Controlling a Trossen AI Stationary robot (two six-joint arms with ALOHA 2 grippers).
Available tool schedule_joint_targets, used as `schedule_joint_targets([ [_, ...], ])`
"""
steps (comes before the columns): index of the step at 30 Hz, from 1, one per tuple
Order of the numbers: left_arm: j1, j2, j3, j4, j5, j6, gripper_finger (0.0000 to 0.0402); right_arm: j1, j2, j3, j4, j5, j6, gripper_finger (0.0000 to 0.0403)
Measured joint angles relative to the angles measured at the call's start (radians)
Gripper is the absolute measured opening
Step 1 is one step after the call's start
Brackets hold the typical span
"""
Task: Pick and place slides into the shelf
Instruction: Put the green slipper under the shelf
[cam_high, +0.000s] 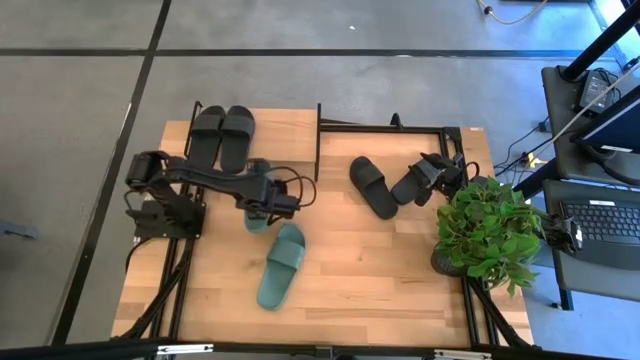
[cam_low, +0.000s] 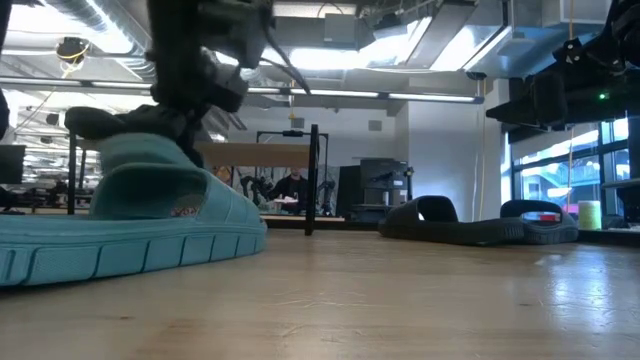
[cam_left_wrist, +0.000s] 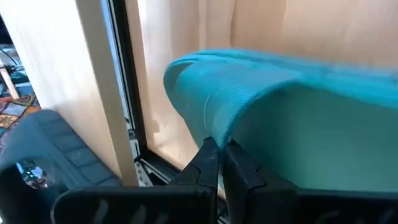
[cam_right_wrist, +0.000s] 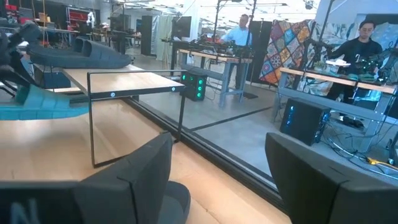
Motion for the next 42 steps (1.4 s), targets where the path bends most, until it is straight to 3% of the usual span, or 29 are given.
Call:
schedule_joint_targets([
  [15, 0.024, -0.031, -0.136, 0.066, -0.029, -0.011, 0.0000, 0.000, 0.000, 0.000, 0.001, 0.000, 0.000, 0.0257],
  [26, 0.034, -0.031, -0.147, 0.082, -0.018, -0.014, 0.0055, 0.000, 0.000, 0.000, 0.001, 0.000, 0.000, 0.0257],
  [36, 0.033, -0.031, -0.147, 0.080, -0.017, -0.015, 0.0064, 0.000, 0.000, 0.000, 0.001, 0.000, -0.004, 0.0257],
  [39, 0.028, -0.031, -0.139, 0.080, 0.022, -0.023, 0.0064, 0.000, 0.000, 0.000, 0.001, 0.000, -0.004, 0.0257],
  [42, 0.005, -0.031, -0.106, 0.079, 0.130, -0.059, 0.0064, 0.000, 0.000, 0.000, 0.001, 0.000, -0.004, 0.0257],
])
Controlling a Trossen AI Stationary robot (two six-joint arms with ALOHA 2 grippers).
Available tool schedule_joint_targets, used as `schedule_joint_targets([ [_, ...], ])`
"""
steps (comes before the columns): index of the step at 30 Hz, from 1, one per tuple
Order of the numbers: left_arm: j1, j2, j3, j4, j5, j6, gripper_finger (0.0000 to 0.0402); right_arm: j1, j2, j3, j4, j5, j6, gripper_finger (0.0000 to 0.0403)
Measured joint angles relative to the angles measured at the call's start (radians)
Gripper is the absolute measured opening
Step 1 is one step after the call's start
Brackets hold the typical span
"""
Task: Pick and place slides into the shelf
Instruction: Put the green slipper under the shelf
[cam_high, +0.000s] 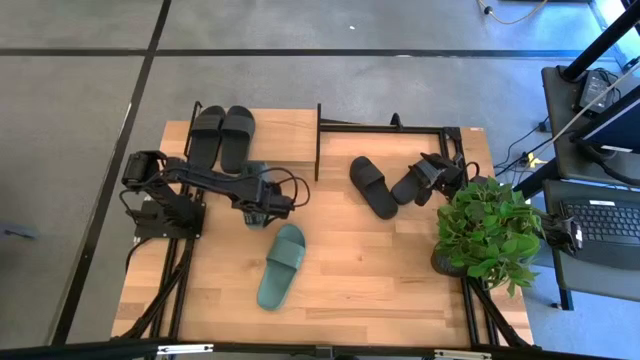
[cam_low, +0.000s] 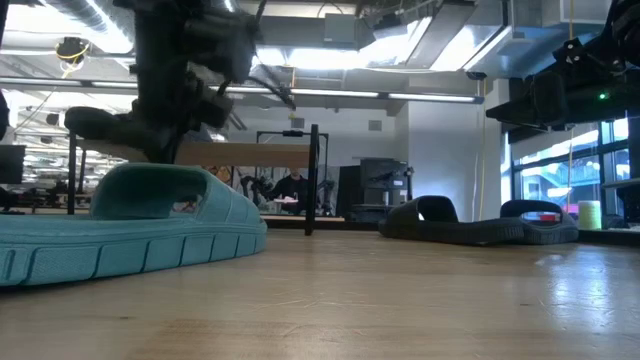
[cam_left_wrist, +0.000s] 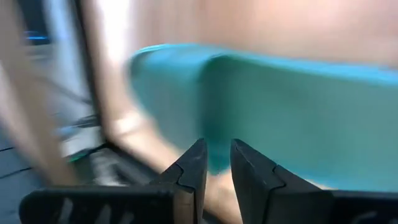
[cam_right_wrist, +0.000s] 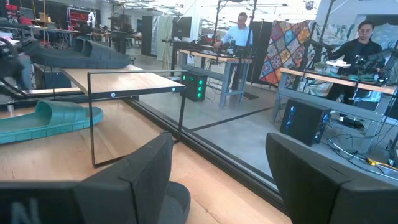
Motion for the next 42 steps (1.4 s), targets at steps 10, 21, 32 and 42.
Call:
schedule_joint_targets([
  [10, -0.158, -0.091, 0.074, 0.155, 0.396, -0.089, 0.0065, 0.000, 0.000, 0.000, 0.000, 0.000, 0.000, 0.0257],
  [21, -0.257, -0.107, 0.019, 0.312, 0.392, -0.148, 0.0065, 0.000, 0.000, 0.000, 0.000, 0.000, 0.000, 0.0257],
  [32, -0.262, -0.109, -0.212, 0.412, 0.348, -0.331, 0.0065, 0.000, 0.000, 0.000, 0.000, 0.000, 0.000, 0.0257],
  [42, -0.212, -0.110, -0.286, 0.411, 0.231, -0.400, 0.0065, 0.000, 0.000, 0.000, 0.000, 0.000, 0.000, 0.0257],
])
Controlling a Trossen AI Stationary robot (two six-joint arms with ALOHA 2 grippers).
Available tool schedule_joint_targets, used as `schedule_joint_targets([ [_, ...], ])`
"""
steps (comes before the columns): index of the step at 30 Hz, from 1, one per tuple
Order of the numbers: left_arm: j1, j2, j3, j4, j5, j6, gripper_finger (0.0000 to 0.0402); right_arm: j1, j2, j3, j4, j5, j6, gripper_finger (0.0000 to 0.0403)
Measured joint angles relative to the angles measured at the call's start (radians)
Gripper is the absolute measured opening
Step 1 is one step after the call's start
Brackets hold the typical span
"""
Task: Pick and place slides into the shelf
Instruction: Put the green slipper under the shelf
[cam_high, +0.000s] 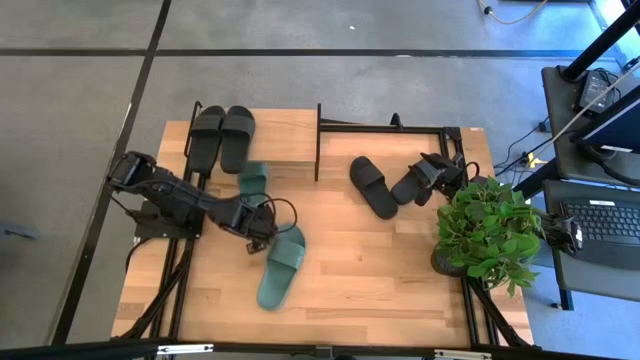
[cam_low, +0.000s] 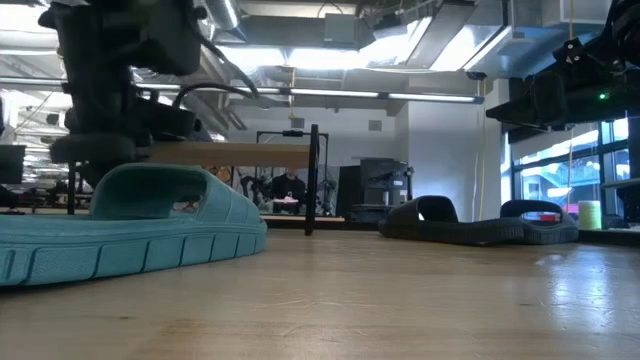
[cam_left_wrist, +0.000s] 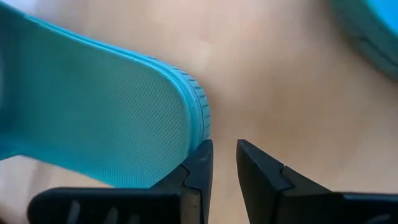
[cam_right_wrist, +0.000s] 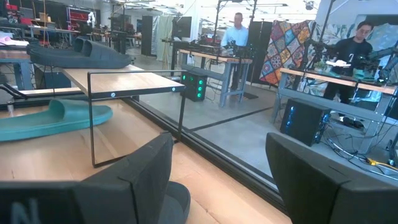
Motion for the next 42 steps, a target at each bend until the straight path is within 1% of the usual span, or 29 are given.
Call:
schedule_joint_targets([
  [4, 0.042, 0.000, -0.002, -0.010, -0.057, 0.001, 0.0065, 0.000, 0.000, 0.000, 0.000, 0.000, 0.000, 0.0257],
  [10, 0.120, 0.000, -0.002, -0.040, -0.083, 0.003, 0.0065, 0.000, 0.000, 0.000, 0.000, 0.000, -0.001, 0.0257],
  [14, 0.173, 0.000, -0.002, -0.083, -0.123, 0.004, 0.0065, 0.000, 0.000, 0.000, 0.000, 0.000, -0.004, 0.0257],
  [18, 0.225, 0.000, -0.002, -0.077, -0.154, 0.036, 0.0065, 0.000, 0.000, 0.000, 0.000, 0.000, -0.004, 0.0257],
  [23, 0.291, 0.000, -0.002, -0.071, -0.161, 0.060, 0.0065, 0.000, 0.000, 0.000, 0.000, 0.000, -0.004, 0.0257],
  [28, 0.329, 0.000, -0.002, -0.076, -0.150, 0.113, 0.0065, 0.000, 0.000, 0.000, 0.000, 0.000, -0.004, 0.0257],
  [32, 0.327, 0.000, -0.002, -0.077, -0.149, 0.135, 0.0065, 0.000, 0.000, 0.000, 0.000, 0.000, -0.004, 0.0257],
  [37, 0.283, -0.005, 0.004, -0.084, -0.148, 0.135, 0.0065, 0.000, 0.000, 0.000, 0.000, 0.000, -0.004, 0.0257],
  [42, 0.214, -0.005, 0.084, -0.168, -0.149, 0.129, 0.0065, 0.000, 0.000, 0.000, 0.000, 0.000, -0.002, 0.0257],
])
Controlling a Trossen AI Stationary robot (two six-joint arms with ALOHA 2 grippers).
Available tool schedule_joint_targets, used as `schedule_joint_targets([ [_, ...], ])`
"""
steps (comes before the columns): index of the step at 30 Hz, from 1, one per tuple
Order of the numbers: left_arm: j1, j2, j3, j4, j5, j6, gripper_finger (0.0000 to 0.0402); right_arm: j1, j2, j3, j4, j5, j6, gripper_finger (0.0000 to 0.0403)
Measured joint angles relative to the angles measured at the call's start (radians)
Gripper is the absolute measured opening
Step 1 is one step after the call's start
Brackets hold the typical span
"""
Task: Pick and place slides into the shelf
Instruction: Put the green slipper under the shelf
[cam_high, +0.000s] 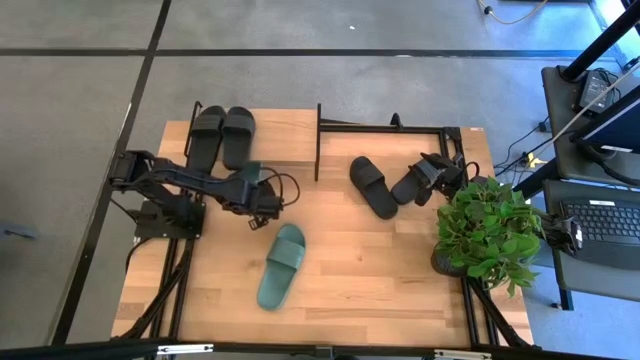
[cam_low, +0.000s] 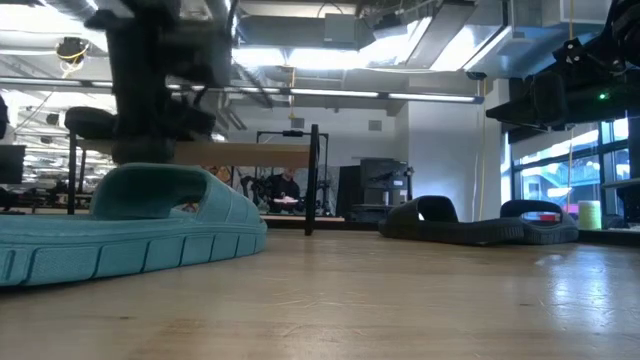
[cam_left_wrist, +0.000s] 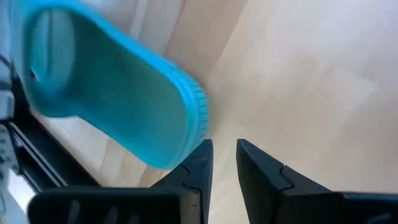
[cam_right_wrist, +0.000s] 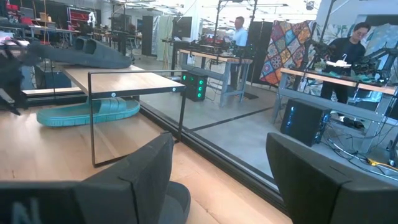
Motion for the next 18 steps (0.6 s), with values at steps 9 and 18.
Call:
schedule_joint_targets([
  [9, -0.182, 0.000, 0.182, -0.026, -0.018, 0.107, 0.0065, 0.000, 0.000, 0.000, 0.000, 0.000, 0.001, 0.0257],
  [18, -0.388, 0.000, 0.227, 0.107, -0.034, 0.135, 0.0065, 0.000, 0.000, 0.000, 0.000, 0.000, 0.004, 0.0257],
])
